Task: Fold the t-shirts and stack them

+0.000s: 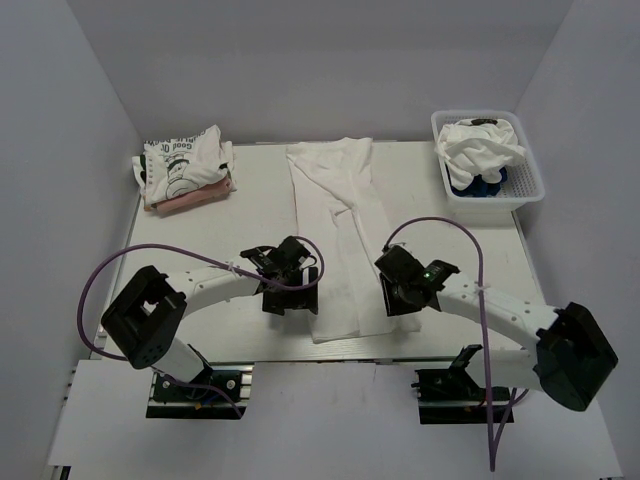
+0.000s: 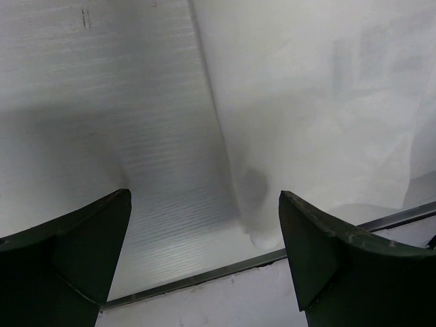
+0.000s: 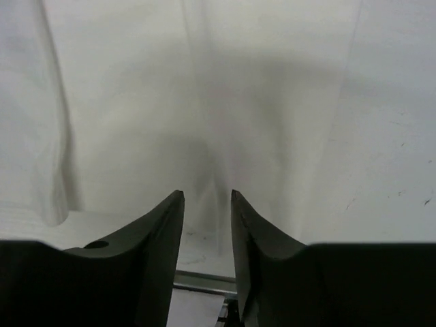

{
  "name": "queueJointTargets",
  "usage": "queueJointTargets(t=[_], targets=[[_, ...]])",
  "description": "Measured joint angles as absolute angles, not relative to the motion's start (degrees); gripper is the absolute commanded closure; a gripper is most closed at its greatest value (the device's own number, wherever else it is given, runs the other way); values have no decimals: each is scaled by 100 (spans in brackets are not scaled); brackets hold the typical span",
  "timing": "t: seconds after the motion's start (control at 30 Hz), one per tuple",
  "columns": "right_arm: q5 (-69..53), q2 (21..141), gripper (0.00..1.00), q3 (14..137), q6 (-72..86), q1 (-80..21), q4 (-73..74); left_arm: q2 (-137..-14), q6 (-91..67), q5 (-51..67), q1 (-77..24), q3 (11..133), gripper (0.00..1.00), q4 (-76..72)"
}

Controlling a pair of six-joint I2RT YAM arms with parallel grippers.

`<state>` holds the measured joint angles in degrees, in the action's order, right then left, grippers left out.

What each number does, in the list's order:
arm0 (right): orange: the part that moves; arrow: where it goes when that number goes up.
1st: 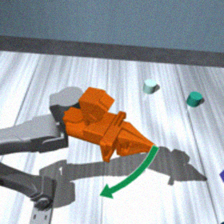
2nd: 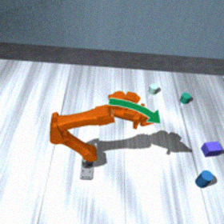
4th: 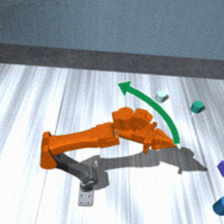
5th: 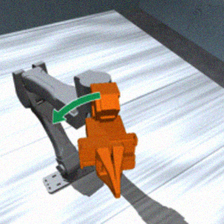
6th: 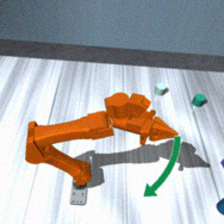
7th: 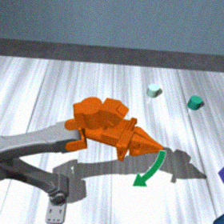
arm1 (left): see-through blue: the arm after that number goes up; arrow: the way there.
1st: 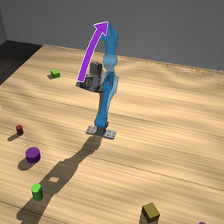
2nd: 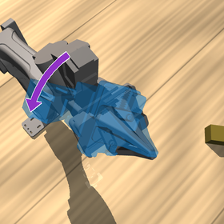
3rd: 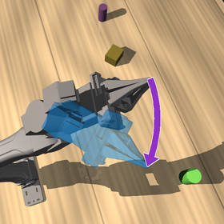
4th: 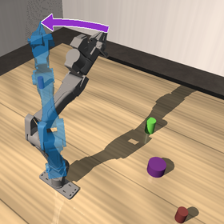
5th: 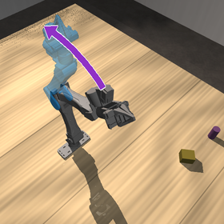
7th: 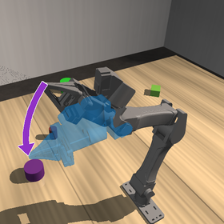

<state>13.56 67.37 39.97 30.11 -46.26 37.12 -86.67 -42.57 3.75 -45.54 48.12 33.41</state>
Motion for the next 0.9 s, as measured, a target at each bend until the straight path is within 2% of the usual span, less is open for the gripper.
queueJointTargets(t=[0.03, 0.07, 0.17, 0.2, 0.4, 0.67, 0.9], targets=[[1402, 6908, 65, 3997, 2989, -4626, 3664, -8667, -4263, 381, -4560, 4810, 1, 3343], [1437, 7046, 75, 3997, 2974, -4624, 3616, -8667, -4268, 384, -4563, 4810, 1, 3341], [1535, 7275, 87, 3994, 2980, -4624, 3474, -8676, -4272, 384, -4563, 4810, 1, 3339], [1570, 7282, 99, 3994, 2985, -4624, 3446, -8680, -4272, 381, -4563, 4810, 1, 3336], [1942, 7164, 100, 4095, 3114, -4624, 3627, -8691, -4274, 379, -4604, 4803, 1, 3291], [2222, 6831, 100, 4945, 3288, -4619, 4541, -8698, -4289, 377, -4624, 4742, 1, 3256], [1868, 6820, 100, 5155, 3177, -4622, 4803, -8722, -4261, 362, -4624, 4764, 1, 3271]])
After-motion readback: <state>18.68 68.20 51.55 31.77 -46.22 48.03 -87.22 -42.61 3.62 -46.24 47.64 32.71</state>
